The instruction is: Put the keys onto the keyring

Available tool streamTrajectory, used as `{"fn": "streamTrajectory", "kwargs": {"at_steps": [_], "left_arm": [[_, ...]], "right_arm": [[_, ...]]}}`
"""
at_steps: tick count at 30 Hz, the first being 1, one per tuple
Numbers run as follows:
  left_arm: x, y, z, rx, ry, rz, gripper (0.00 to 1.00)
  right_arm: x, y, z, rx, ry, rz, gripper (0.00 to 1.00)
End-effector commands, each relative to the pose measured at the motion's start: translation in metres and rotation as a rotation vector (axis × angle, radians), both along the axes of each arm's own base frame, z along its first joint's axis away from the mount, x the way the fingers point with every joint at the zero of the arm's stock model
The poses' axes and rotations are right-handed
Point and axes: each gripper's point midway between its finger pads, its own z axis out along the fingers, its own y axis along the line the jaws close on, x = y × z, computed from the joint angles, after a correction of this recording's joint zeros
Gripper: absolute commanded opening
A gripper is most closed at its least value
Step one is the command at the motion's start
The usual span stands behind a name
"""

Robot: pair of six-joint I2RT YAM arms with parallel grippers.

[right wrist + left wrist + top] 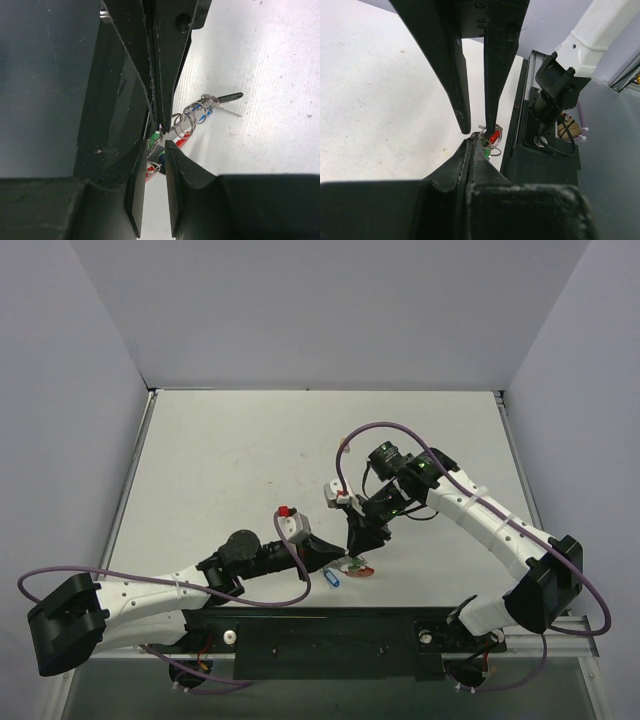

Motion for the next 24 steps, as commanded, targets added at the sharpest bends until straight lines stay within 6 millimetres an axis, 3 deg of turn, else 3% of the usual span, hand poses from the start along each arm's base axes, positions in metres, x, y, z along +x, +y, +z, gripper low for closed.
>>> {"fn": "streamTrajectory", "kwargs": {"at_steps": [1, 7, 14, 24], "left_arm": [[0.002, 0.004, 0.043, -0.175, -0.043, 0.022, 0.0], [-0.001, 0.009, 0.04, -0.177, -0.047, 0.023, 0.0], [-0.001, 0.008, 0.05, -0.192, -0.068, 0.018, 0.0], [0.004, 0.012, 0.066, -0.248, -0.077, 0.051, 0.0]], "right_arm": [[-0.005, 0.009, 0.016, 0.051, 0.047, 0.009, 0.18], [0.005, 0.001, 0.044, 0.128, 0.054, -0.044, 0.23], [0.009, -0.005, 0.02, 0.048, -0.01, -0.024, 0.22], [0.001, -0.001, 0.006, 0.015, -0.038, -0.006, 0.25]]}}
